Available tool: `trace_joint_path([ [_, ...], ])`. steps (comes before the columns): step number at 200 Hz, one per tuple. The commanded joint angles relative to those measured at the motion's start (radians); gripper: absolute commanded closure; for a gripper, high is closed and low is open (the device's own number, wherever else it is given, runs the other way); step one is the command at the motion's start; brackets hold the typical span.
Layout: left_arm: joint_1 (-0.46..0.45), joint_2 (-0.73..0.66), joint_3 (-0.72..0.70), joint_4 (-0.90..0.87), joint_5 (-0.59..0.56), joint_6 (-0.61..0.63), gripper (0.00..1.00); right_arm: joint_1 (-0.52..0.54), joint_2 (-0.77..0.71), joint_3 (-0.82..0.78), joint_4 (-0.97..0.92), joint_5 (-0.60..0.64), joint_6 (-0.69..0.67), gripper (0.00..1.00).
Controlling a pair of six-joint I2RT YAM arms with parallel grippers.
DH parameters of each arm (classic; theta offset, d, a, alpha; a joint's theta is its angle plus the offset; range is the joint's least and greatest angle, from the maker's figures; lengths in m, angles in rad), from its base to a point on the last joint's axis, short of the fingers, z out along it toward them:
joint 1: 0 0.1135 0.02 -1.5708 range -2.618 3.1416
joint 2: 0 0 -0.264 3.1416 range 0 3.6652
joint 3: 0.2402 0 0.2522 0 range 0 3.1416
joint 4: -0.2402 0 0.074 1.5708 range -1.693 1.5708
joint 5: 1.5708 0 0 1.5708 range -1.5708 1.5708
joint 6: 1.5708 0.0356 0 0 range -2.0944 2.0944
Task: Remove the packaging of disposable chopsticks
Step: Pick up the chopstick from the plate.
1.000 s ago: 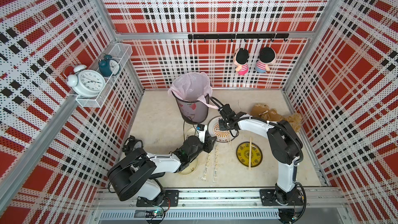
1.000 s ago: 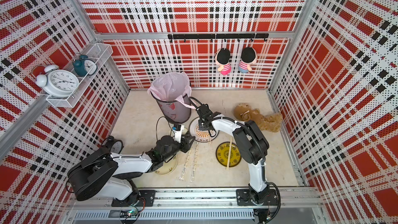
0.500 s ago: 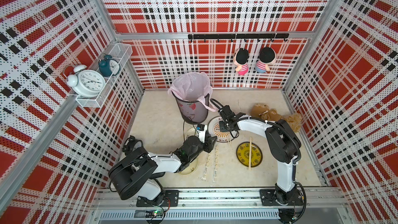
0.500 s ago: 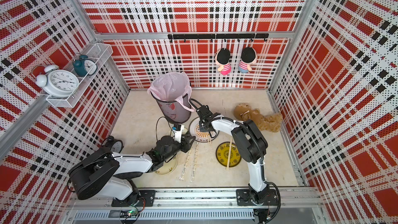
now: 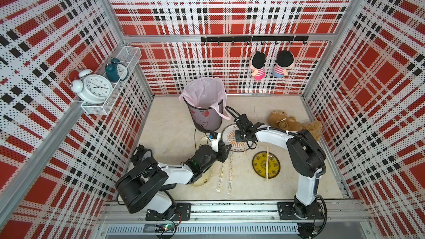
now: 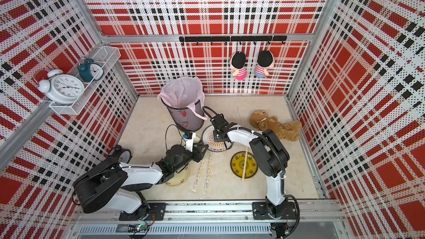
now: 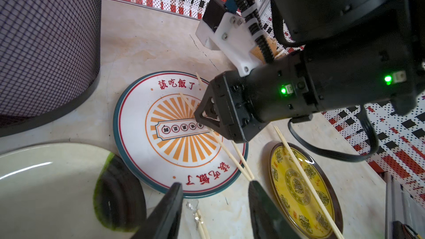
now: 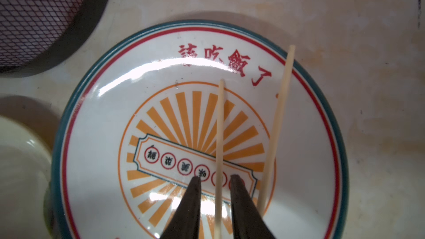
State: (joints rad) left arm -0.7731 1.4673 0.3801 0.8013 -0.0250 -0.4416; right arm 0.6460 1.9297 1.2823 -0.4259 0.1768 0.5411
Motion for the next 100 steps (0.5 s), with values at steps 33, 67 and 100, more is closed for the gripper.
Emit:
trace_joint_path([
  [33,0.015,0.008,-0.018,0.031,0.013,0.0,0.49,0.007,0.01,0.011,0.001,0.0,0.005,0.81],
  [67,0.017,0.02,-0.017,0.039,0.014,0.0,0.49,0.007,0.023,0.008,0.006,0.0,0.005,0.83],
  [100,0.017,0.042,-0.01,0.047,0.022,-0.003,0.49,0.007,0.031,0.003,0.019,-0.01,0.035,0.84],
])
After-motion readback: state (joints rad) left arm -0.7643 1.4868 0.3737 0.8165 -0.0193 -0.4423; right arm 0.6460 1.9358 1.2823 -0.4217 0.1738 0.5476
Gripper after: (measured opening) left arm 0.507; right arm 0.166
